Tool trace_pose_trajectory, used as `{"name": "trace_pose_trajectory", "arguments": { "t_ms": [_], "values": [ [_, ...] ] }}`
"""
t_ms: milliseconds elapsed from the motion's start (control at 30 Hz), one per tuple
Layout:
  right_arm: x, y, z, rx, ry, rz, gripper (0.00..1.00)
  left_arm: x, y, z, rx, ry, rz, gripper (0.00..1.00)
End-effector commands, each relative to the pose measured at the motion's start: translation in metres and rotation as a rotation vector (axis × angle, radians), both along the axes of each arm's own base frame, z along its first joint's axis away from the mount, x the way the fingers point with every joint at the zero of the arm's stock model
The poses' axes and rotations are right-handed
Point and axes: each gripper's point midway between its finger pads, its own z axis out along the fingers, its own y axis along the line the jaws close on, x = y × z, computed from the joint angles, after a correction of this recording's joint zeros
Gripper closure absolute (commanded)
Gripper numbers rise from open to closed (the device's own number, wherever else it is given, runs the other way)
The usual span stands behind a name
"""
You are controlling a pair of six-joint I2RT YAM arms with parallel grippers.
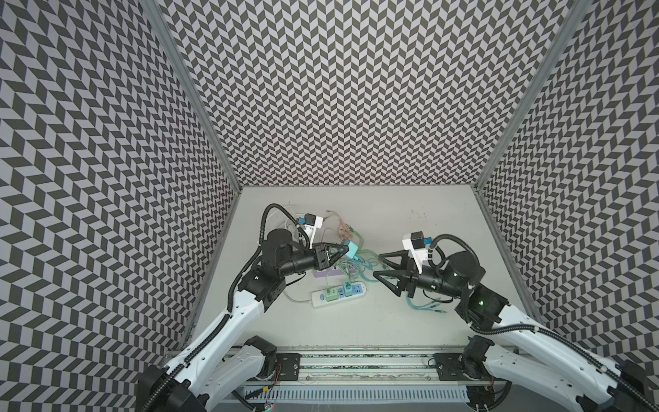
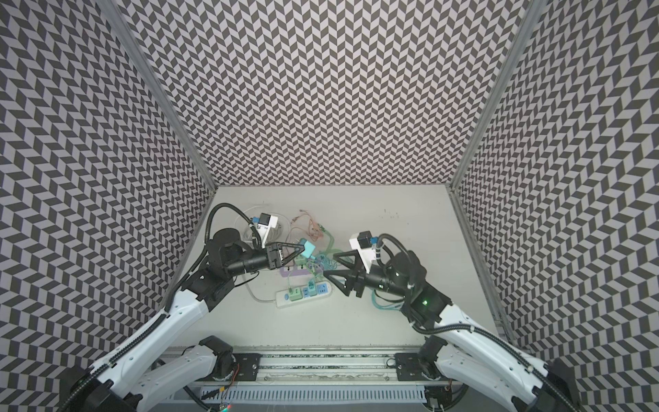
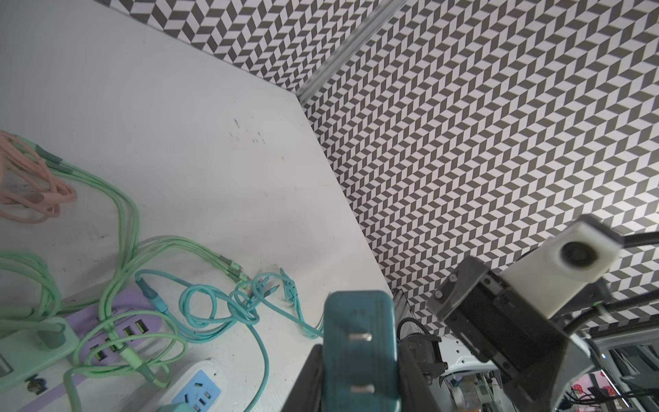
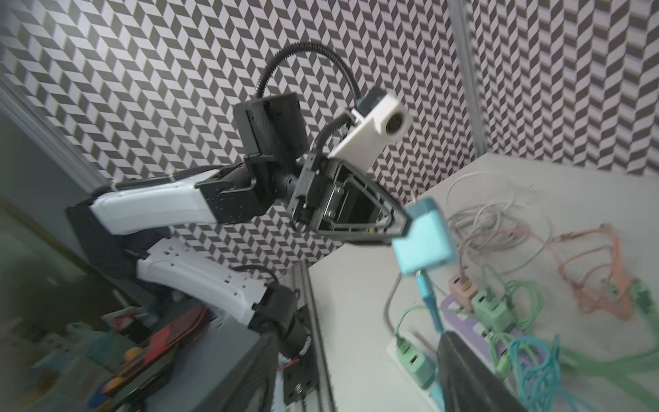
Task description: Insert the plug
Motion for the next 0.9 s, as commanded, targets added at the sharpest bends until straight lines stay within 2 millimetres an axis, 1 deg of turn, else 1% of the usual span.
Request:
{"name": "trace_pose_trajectory", "arguments": {
  "t_ms": [0,33,133,200,300,400,567,733,867],
  "values": [
    [-0.016,-0.014,0.045,0.279,0.010,0.041,0.38,0.002,0.003,0.032,-0.094,-0.109,0.046,1.00],
    [-0.019,-0.014,0.043,0.286,0.017,0.057,0.40,0.002,0.004,0.035,-0.111,-0.116,0.054,1.00],
    [-0.024,-0.010,0.039,0.257,0.024,0.094,0.40,0.003,0.005,0.041,-0.153,-0.133,0.076,1.00],
    [-0.027,-0.009,0.039,0.272,0.031,0.113,0.40,0.002,0.006,0.046,-0.186,-0.148,0.081,1.00],
    [-0.028,-0.011,0.039,0.326,0.048,0.124,0.35,-0.001,0.004,0.057,-0.241,-0.175,0.076,1.00],
    [-0.027,-0.007,0.038,0.340,0.055,0.145,0.31,-0.007,-0.001,0.069,-0.285,-0.206,0.063,1.00],
    [-0.023,0.004,0.041,0.351,0.059,0.179,0.30,-0.020,-0.010,0.084,-0.346,-0.237,0.024,1.00],
    [-0.021,0.012,0.045,0.367,0.046,0.206,0.29,-0.031,-0.014,0.092,-0.389,-0.252,-0.011,1.00],
    [-0.014,0.016,0.052,0.385,0.033,0.196,0.29,-0.037,-0.017,0.090,-0.396,-0.249,-0.028,1.00]
  ]
}}
